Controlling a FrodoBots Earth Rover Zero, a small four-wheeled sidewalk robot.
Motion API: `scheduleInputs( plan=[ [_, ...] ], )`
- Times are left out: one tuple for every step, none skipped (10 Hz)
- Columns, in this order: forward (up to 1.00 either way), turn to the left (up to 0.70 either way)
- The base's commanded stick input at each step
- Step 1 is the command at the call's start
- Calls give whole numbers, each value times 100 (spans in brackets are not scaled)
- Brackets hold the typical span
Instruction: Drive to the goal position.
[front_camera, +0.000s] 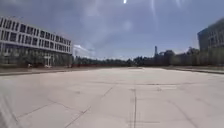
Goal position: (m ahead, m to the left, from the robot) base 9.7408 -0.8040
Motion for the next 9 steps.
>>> scheduleInputs(
  plan=[
    [69,0],
    [69,0],
    [69,0],
    [69,0],
    [69,0],
    [69,0],
    [69,0],
    [69,0],
    [69,0]
  ],
)
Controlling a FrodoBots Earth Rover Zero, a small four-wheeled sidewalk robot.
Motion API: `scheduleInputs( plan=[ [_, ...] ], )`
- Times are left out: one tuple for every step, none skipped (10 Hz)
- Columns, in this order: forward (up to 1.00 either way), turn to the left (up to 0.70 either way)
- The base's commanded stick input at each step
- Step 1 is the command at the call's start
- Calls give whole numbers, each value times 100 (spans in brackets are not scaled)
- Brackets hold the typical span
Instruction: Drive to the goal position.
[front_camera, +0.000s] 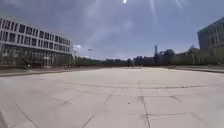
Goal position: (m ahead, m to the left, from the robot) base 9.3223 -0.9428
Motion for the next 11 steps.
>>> scheduleInputs(
  plan=[
    [69,0],
    [69,0],
    [69,0],
    [69,0],
    [69,0],
    [69,0],
    [69,0],
    [69,0],
    [69,0],
    [69,0],
    [69,0]
  ],
)
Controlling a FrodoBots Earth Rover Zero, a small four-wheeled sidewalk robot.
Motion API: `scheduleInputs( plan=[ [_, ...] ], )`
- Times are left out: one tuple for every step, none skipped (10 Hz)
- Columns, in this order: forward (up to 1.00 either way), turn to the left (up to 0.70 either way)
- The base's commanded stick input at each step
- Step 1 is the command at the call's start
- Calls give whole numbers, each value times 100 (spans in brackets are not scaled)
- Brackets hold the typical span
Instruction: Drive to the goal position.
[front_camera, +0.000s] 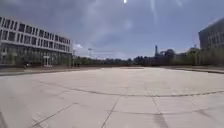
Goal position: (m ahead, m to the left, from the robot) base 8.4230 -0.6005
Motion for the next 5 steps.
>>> scheduleInputs(
  plan=[
    [69,0],
    [69,-15],
    [69,-35],
    [69,-31],
    [69,-19]
  ],
)
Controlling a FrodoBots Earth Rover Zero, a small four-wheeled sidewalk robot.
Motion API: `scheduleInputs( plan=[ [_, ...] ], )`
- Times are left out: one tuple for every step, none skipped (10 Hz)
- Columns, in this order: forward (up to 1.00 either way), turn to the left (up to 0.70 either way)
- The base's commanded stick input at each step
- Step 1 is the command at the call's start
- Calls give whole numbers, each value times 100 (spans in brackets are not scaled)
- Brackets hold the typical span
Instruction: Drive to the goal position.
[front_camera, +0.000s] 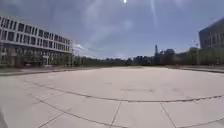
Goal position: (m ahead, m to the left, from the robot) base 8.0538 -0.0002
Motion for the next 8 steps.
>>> scheduleInputs(
  plan=[
    [69,-7],
    [69,0],
    [69,0],
    [69,0],
    [69,0],
    [69,0],
    [69,0],
    [69,0]
  ],
)
